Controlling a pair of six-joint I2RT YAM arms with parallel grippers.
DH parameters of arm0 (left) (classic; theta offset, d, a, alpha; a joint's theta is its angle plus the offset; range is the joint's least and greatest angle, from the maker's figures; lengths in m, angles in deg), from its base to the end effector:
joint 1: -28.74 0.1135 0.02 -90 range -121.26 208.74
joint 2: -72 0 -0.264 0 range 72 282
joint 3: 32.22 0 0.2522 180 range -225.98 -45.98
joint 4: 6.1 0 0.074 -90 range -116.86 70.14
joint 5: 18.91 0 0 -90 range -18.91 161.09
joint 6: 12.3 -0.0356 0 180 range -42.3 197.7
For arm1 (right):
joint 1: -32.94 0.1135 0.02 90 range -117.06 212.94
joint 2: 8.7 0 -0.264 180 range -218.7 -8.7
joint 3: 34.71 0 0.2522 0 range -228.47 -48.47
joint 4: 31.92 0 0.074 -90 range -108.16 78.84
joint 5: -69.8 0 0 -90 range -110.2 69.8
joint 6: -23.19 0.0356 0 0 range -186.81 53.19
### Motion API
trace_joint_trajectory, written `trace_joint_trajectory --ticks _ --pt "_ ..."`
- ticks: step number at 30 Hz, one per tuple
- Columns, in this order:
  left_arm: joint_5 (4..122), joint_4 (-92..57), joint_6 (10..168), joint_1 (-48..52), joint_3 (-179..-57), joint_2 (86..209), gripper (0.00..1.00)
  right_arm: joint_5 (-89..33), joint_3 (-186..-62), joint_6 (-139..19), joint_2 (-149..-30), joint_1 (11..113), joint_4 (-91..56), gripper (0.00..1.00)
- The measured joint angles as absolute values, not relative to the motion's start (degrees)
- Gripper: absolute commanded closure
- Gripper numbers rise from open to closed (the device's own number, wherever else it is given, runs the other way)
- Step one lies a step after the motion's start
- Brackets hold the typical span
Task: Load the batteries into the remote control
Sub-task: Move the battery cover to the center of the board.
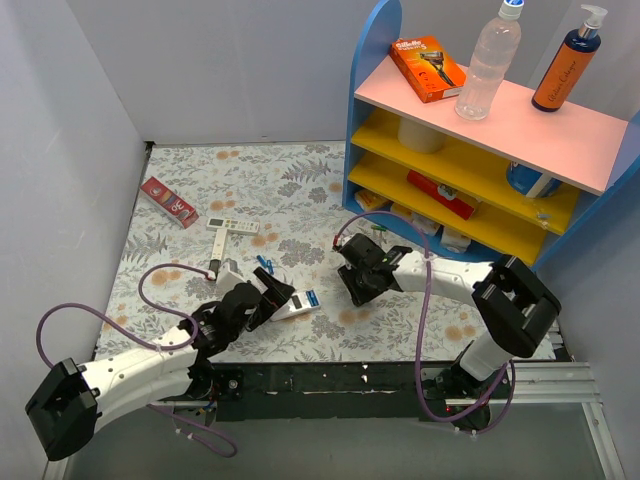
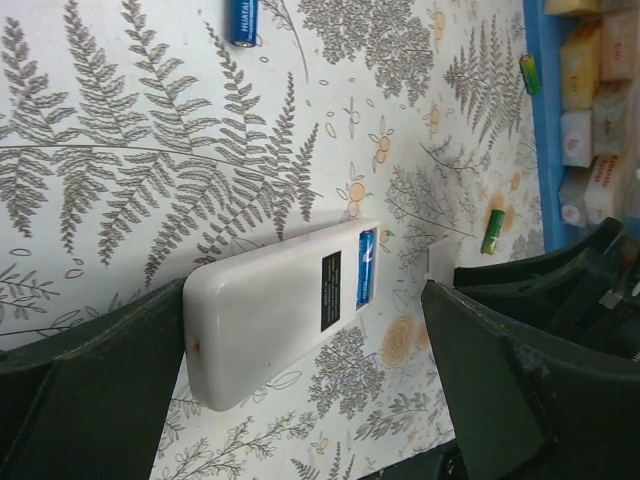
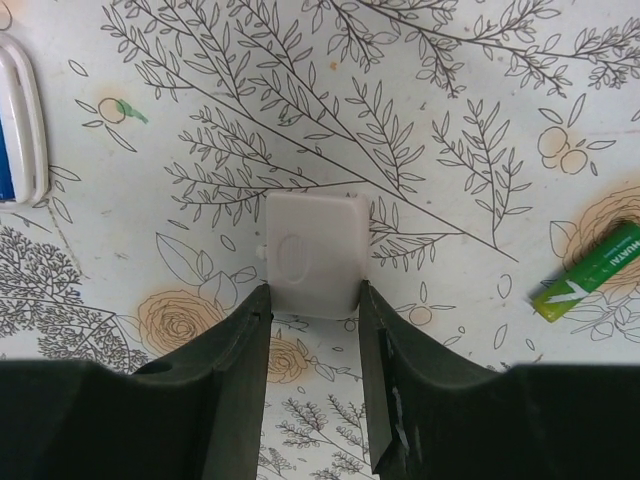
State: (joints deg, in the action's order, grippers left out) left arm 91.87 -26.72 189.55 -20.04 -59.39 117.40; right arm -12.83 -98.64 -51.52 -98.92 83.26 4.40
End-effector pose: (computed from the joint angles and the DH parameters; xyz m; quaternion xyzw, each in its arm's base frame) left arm 0.1134 -0.1103 0.1553 -0.5304 0.7155 -0.3912 0.2318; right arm 0.1934 0.2260 0.1687 -0.2773 0.9292 0.0755 0.2324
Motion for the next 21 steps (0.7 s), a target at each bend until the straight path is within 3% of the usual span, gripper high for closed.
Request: trace_joint_trajectory --ticks 5,11,21 --pt "92.1 -28.3 188.0 -19.4 -59.5 118.7 0.02 -13.9 -99.5 -50.1 -99.8 83.5 4.2 0.67" --pt "88.9 -22.2 183.4 -17.4 -63.5 130.0 0.02 -14.8 -100.0 -48.9 -100.3 84.1 3.6 0.59" --pt "83.7 -15.2 176.8 -16.6 -69.9 142.8 0.02 -17.2 -100.2 -47.6 -100.4 84.5 2.7 0.32"
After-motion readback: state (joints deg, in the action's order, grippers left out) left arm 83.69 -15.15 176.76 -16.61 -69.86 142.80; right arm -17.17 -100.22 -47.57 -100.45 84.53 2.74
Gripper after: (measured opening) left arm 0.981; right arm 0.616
